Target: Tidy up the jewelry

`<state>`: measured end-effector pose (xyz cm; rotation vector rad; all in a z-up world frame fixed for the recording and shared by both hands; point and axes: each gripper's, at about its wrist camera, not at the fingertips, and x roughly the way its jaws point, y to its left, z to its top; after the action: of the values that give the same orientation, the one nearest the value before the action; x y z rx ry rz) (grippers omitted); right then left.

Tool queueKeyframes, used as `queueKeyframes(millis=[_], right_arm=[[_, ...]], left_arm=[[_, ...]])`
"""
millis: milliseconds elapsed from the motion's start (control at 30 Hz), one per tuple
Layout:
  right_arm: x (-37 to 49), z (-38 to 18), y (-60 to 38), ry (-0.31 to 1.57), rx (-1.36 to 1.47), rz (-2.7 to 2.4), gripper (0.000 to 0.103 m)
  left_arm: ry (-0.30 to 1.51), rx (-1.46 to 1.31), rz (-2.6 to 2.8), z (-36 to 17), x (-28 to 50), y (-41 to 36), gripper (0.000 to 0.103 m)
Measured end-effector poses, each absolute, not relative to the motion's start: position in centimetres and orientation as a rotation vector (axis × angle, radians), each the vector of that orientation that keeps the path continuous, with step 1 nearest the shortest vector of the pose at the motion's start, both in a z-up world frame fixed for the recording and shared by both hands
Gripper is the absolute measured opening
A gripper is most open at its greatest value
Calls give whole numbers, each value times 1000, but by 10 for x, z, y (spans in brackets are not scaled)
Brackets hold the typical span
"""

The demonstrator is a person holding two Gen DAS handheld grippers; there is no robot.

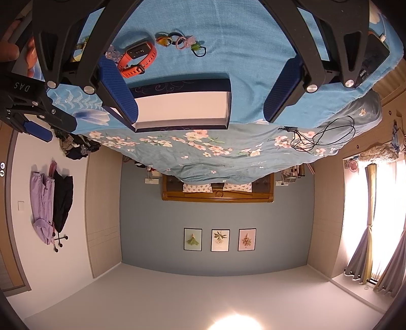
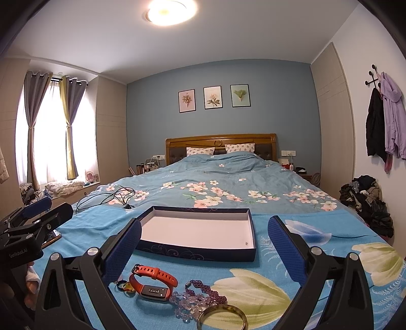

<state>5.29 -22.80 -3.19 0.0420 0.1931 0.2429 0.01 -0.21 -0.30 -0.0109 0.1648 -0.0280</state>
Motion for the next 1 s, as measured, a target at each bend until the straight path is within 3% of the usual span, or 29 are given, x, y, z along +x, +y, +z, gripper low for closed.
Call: queueKeyframes(millis=[1000], right_arm=[[53,-31,-227,193,41,244,96]], left_arm=[[170,-15,-37,-4,-4,-7,97]])
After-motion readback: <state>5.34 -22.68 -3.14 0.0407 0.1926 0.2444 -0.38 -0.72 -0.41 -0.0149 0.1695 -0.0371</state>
